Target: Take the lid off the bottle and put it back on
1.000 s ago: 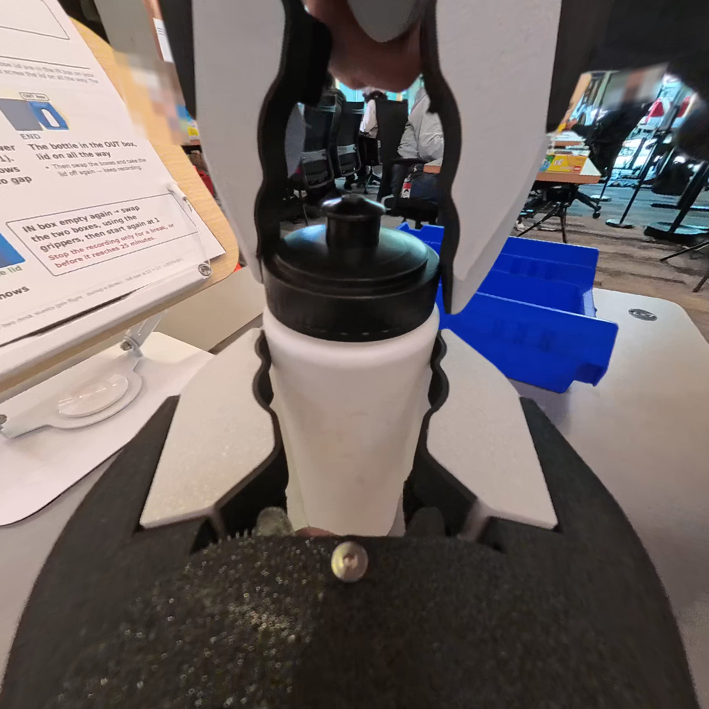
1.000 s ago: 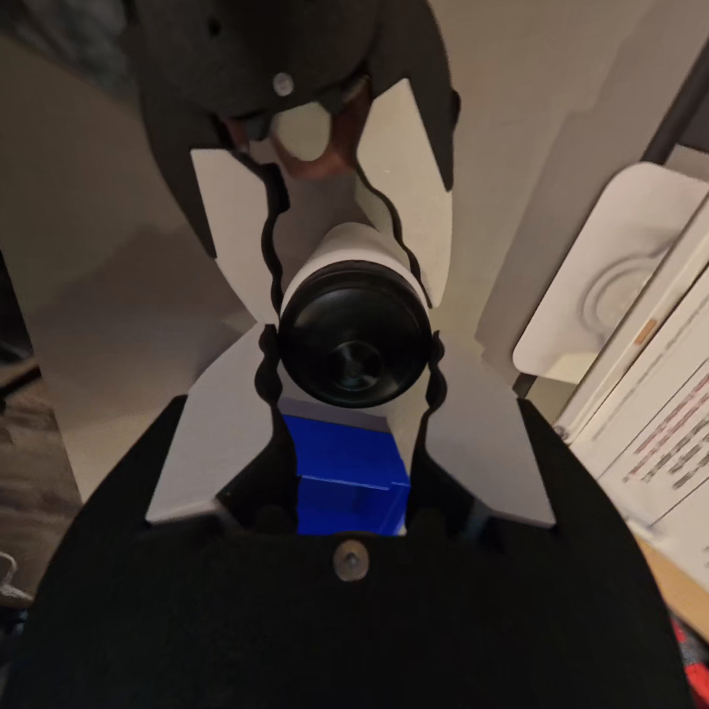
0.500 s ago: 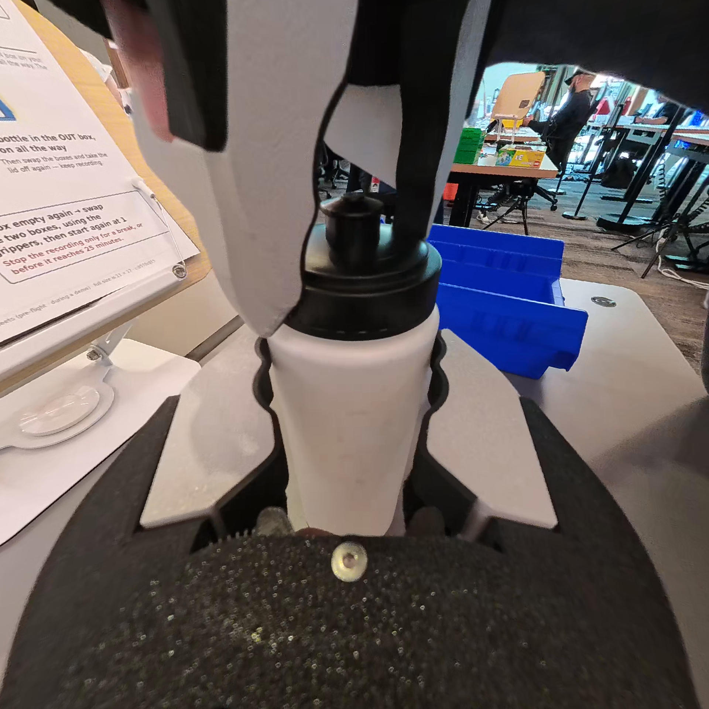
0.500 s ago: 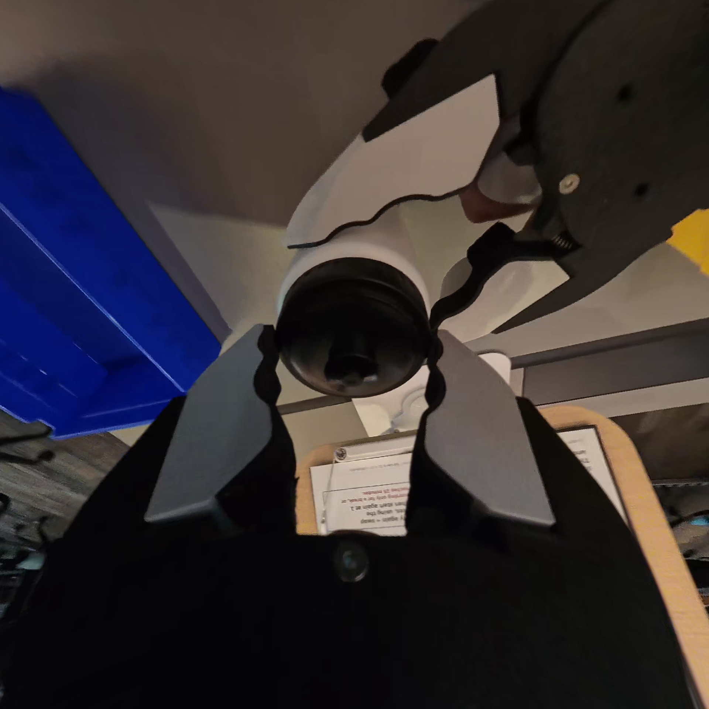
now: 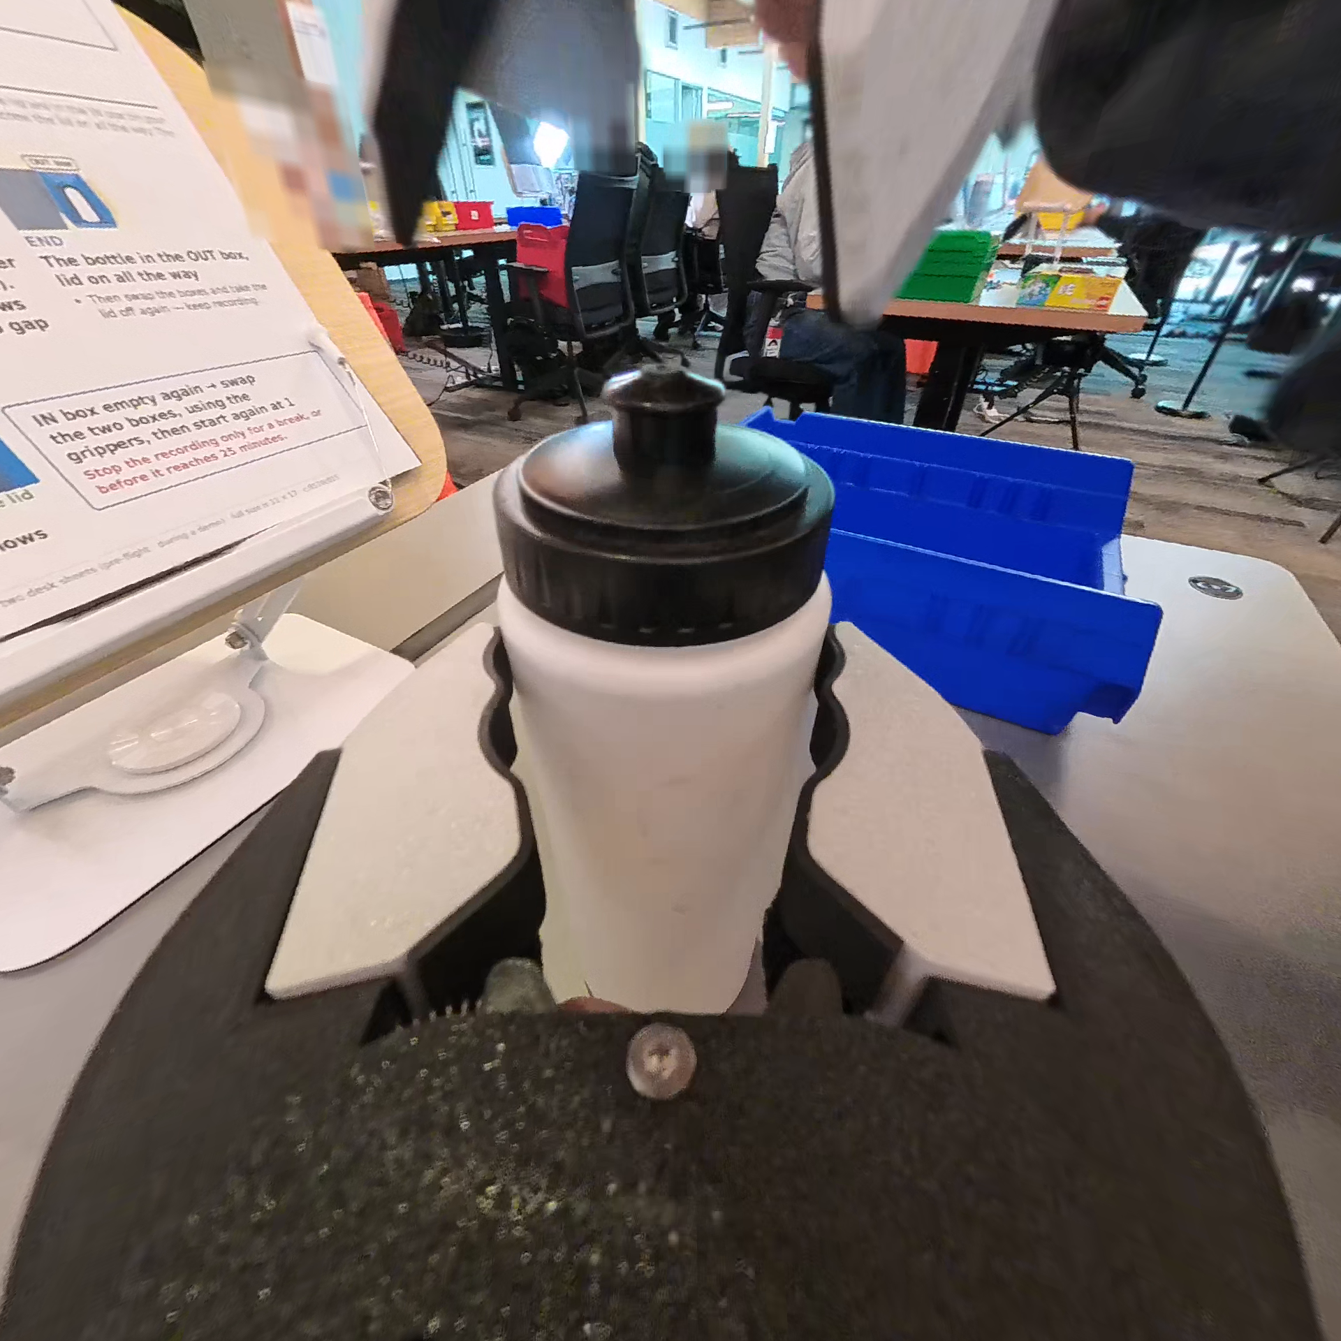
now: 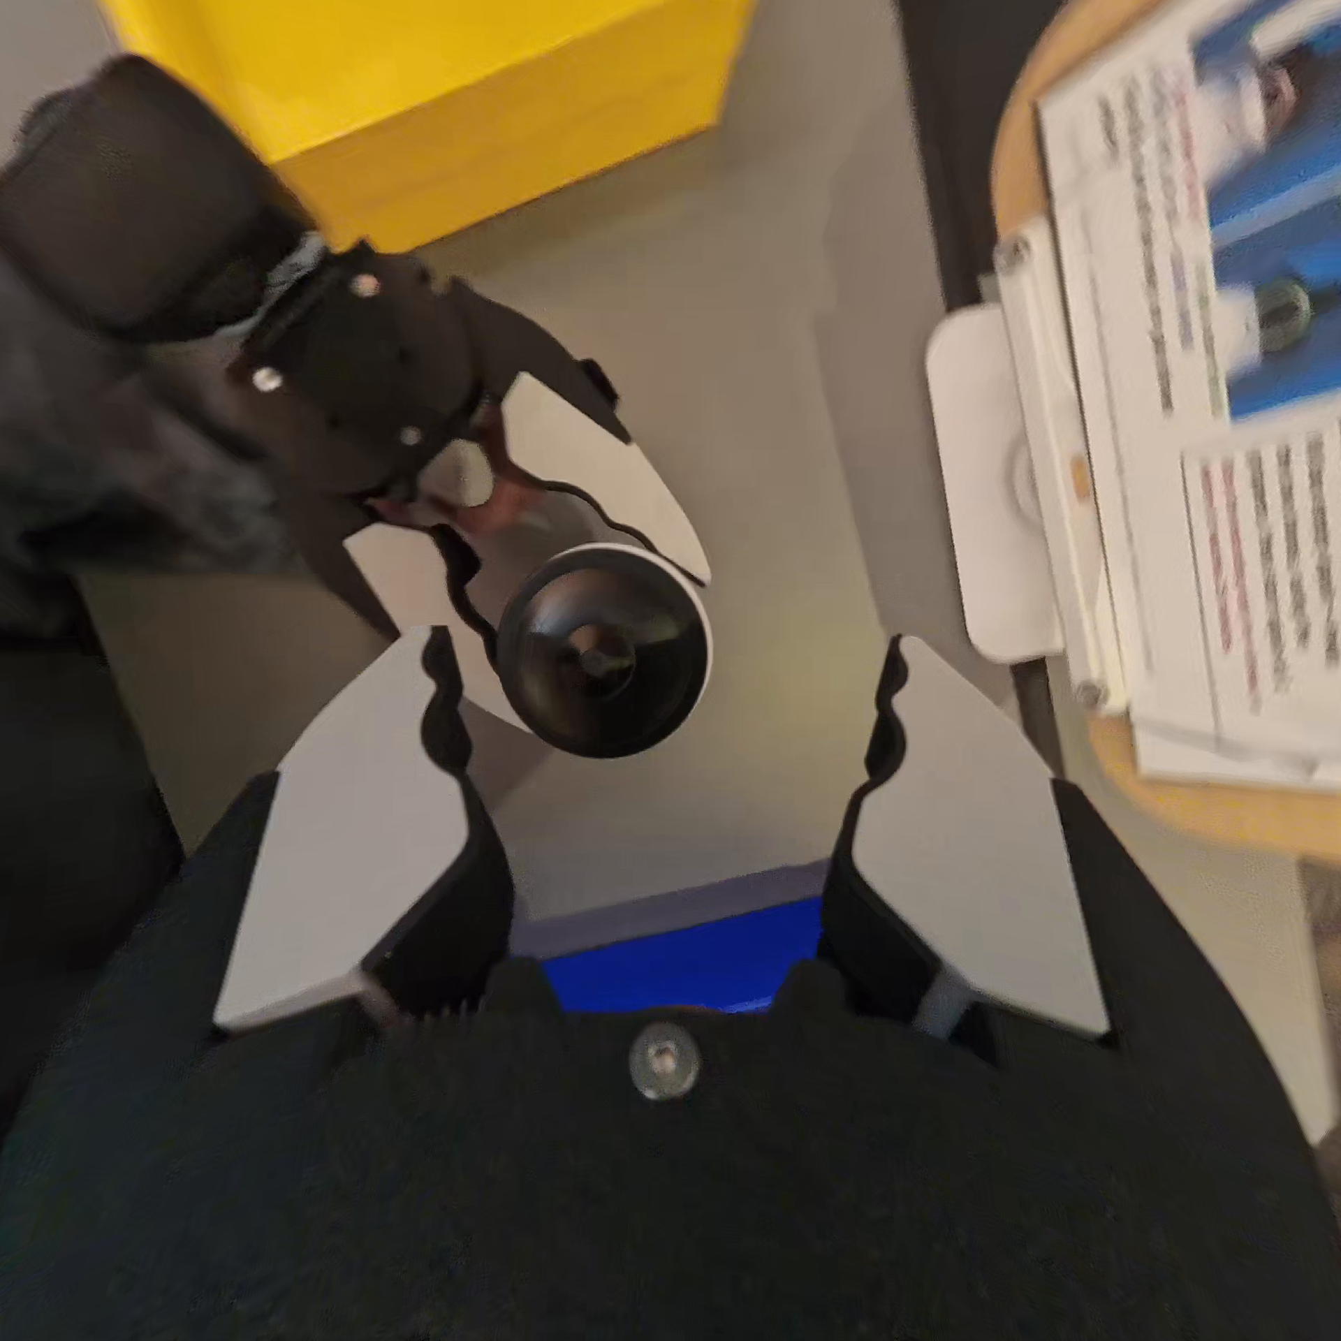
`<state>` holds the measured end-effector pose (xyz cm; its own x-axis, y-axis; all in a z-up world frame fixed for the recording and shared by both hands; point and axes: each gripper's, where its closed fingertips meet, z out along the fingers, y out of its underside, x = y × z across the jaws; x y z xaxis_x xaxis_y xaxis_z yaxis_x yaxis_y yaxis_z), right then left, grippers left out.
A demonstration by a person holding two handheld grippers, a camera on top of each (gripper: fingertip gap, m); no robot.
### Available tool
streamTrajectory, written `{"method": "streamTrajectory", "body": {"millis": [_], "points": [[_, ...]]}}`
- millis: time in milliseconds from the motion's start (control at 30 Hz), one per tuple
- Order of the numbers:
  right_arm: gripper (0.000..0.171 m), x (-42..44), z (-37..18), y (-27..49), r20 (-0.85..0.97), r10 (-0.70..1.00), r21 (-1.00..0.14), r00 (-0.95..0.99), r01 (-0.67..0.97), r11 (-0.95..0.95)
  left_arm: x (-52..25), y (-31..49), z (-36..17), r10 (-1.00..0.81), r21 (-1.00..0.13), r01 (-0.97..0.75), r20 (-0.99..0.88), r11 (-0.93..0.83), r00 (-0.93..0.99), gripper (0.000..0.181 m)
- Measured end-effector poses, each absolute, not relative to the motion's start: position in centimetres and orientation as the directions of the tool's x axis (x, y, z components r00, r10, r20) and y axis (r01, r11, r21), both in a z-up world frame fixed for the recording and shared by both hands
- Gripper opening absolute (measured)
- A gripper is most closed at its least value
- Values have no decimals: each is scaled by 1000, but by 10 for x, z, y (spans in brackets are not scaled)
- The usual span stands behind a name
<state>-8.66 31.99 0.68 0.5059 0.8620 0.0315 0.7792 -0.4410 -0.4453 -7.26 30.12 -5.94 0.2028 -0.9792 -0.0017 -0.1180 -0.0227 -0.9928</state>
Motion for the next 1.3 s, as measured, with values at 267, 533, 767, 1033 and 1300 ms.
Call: {"method": "streamTrajectory", "body": {"millis": [267, 533, 767, 1033, 1300], "points": [[90, -88, -39, 299, 34, 575, -406, 817, 537, -740, -73, 300, -59, -970, -992, -128, -14, -17, 241, 80], [75, -87, -40, 292, 84, 620, -311, 780, 612, -727, -75, 296, -59, -975, -994, -113, -15, -10, 220, 80], [75, -91, -39, 294, 110, 833, -206, 542, 833, -514, -80, 297, -58, -980, -995, -95, 6, -26, 200, 80], [75, -90, -39, 296, 94, 994, -85, 50, 995, -42, -81, 296, -59, -985, -994, -106, 1, -20, 174, 80], [75, -85, -38, 296, 98, 890, 60, -446, 895, 442, -78, 291, -59, -988, -993, -120, -18, -1, 152, 80]]}}
